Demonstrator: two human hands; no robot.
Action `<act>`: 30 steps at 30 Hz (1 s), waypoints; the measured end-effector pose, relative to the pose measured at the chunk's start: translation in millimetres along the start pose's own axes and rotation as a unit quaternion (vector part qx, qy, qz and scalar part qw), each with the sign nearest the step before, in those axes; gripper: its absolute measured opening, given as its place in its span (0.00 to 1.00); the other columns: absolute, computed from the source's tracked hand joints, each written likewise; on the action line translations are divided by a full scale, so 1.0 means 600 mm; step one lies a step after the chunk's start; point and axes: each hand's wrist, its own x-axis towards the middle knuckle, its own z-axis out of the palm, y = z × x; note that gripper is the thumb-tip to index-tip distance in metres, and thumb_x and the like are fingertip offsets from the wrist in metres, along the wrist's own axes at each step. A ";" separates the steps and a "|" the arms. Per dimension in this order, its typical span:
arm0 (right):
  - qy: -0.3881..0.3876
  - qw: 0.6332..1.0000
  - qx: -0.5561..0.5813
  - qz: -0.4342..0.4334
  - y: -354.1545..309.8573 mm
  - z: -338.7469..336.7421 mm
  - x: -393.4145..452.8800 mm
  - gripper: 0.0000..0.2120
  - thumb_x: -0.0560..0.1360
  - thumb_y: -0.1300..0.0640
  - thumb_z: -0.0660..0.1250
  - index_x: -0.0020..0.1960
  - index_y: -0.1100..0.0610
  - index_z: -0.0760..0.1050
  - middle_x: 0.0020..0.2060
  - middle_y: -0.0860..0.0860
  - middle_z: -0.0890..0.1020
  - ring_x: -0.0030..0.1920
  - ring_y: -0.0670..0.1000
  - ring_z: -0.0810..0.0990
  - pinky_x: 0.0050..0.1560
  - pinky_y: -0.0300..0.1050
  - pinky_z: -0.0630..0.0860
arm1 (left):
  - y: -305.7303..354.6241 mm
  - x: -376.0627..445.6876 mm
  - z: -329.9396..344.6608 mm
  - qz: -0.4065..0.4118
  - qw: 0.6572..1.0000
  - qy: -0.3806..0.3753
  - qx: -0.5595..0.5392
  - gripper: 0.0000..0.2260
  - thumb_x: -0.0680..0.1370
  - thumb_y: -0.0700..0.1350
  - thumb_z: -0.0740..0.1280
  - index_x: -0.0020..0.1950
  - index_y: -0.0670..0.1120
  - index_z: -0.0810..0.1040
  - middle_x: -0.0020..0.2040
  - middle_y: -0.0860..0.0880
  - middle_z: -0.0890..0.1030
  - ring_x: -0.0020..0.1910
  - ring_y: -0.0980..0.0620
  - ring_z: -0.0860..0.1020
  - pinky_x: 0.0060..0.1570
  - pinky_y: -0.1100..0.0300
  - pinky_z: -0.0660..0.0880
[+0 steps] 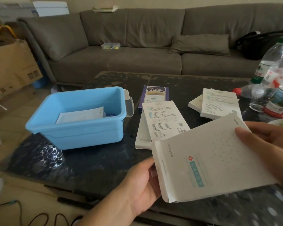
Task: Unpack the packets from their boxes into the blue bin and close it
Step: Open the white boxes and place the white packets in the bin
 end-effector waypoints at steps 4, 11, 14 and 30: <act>-0.008 0.999 -0.019 -0.040 -0.005 0.003 -0.008 0.10 0.67 0.38 0.67 0.47 0.36 0.81 0.37 0.42 0.86 0.34 0.50 0.86 0.39 0.59 0.83 | 0.001 0.001 0.001 -0.011 1.000 -0.004 0.003 0.14 0.82 0.46 0.62 0.61 0.43 0.82 0.58 0.39 0.83 0.56 0.40 0.82 0.56 0.44 0.79; -0.003 0.999 -0.047 -0.022 -0.008 -0.001 0.007 0.03 0.75 0.47 0.67 0.44 0.39 0.78 0.31 0.38 0.84 0.29 0.47 0.83 0.36 0.45 0.78 | 0.020 0.002 0.000 -0.016 0.999 -0.032 0.022 0.14 0.80 0.48 0.65 0.61 0.45 0.82 0.61 0.39 0.82 0.63 0.39 0.79 0.64 0.41 0.74; -0.052 0.993 -0.082 0.063 0.016 -0.002 0.030 0.04 0.77 0.46 0.65 0.49 0.44 0.77 0.38 0.47 0.84 0.40 0.51 0.82 0.41 0.47 0.75 | 0.033 -0.002 -0.001 -0.004 0.995 -0.033 0.095 0.13 0.77 0.50 0.68 0.56 0.46 0.85 0.56 0.39 0.84 0.58 0.40 0.82 0.55 0.43 0.80; -0.138 0.868 -0.401 -0.256 0.018 0.166 -0.109 0.30 0.61 0.22 0.57 0.26 0.49 0.60 0.22 0.44 0.71 0.24 0.43 0.71 0.25 0.39 0.69 | 0.045 0.013 -0.012 0.055 0.945 0.083 0.311 0.07 0.81 0.44 0.66 0.54 0.44 0.83 0.49 0.40 0.85 0.38 0.48 0.85 0.33 0.58 0.79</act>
